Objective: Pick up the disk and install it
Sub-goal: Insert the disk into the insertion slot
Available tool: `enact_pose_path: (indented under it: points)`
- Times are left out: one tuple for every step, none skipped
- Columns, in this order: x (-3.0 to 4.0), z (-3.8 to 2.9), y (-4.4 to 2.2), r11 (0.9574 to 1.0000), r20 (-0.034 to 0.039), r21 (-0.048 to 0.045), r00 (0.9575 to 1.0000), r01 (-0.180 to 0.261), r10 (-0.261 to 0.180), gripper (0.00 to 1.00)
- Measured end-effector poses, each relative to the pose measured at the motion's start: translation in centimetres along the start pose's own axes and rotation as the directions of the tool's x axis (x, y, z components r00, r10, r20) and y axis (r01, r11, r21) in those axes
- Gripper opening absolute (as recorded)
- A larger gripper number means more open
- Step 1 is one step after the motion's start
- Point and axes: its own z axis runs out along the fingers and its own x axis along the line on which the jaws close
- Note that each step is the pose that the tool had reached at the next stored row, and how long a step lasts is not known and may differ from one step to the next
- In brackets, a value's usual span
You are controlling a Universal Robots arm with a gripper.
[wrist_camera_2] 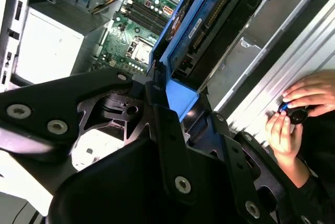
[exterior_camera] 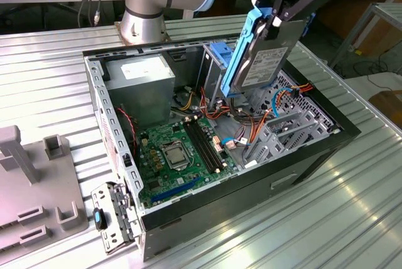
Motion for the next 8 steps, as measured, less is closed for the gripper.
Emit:
enact_pose_path:
  points:
    - [0.41, 0.01, 0.0, 1.0, -0.0003, 0.0001, 1.0, 0.0, 0.0, 0.37]
    - [0.89, 0.0, -0.01, 1.0, -0.0011, 0.0, 1.0, 0.0, 0.0, 0.37]
    - [1.21, 0.0, -0.02, 1.0, -0.0015, 0.0001, 1.0, 0.0, 0.0, 0.37]
    - [1.53, 0.0, -0.02, 1.0, -0.0018, 0.0001, 1.0, 0.0, 0.0, 0.37]
    - [2.05, 0.0, -0.03, 1.0, -0.0026, 0.0001, 1.0, 0.0, 0.0, 0.37]
    - [2.56, 0.0, -0.04, 1.0, -0.0032, 0.0001, 1.0, 0.0, 0.0, 0.37]
    - [2.79, 0.0, -0.04, 1.0, -0.0034, 0.0001, 1.0, 0.0, 0.0, 0.37]
    - [3.07, 0.0, -0.04, 1.0, -0.0037, 0.0001, 1.0, 0.0, 0.0, 0.37]
